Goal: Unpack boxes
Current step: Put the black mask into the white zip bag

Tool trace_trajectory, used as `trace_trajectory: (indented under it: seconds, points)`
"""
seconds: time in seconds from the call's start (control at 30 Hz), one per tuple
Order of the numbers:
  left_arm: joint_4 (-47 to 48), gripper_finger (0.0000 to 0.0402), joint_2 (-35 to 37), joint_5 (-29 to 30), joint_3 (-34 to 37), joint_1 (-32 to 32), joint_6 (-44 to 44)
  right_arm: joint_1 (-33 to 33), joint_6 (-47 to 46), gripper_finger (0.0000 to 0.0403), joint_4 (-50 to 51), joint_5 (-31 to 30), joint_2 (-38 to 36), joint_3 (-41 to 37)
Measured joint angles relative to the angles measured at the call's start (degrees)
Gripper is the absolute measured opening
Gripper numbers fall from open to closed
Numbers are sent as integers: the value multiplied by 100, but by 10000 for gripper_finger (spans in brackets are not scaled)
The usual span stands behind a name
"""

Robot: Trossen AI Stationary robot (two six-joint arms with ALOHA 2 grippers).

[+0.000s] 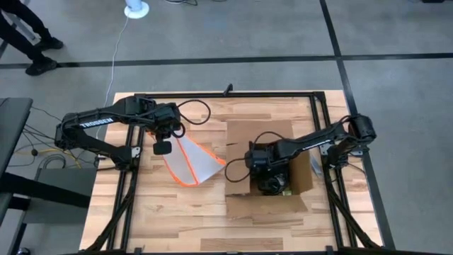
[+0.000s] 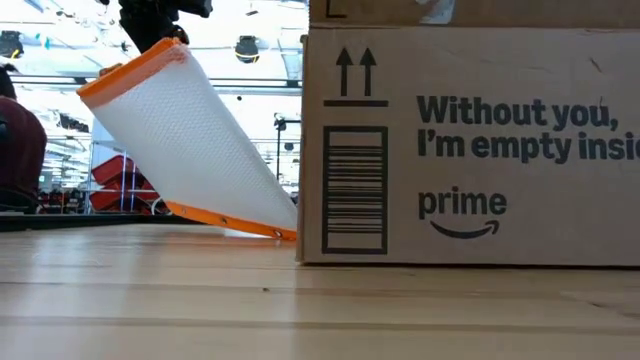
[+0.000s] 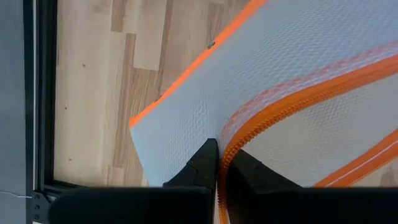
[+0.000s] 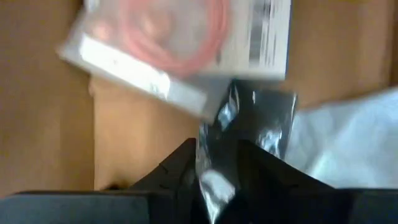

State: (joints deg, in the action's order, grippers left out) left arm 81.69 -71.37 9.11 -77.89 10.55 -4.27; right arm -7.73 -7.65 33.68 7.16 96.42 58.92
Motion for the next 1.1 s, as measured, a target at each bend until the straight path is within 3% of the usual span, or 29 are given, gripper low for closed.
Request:
trace_trajectory:
  seconds: [0.2, 0.33, 0.43, 0.77, 0.97, 1.1]
  points:
    - [-2, 0, 0, 2, -4, 0, -11, 183, -712, 103, 791, 768, 45, 19]
    - [-11, 0, 0, 6, -4, 0, -99, 308, -416, 103, 529, 772, 16, 33]
    - [-11, 0, 0, 7, -4, 0, -107, 296, 379, 103, 378, 772, -11, 182]
    - [-4, 0, -2, 30, -4, 0, -105, 349, 453, 102, 77, 621, -17, 720]
    - [36, 0, -2, 35, -4, 0, -104, 537, -103, 105, 111, 646, -15, 808]
    - [115, 0, -2, 36, -4, 0, -132, 628, -718, 137, 83, 946, 37, 932]
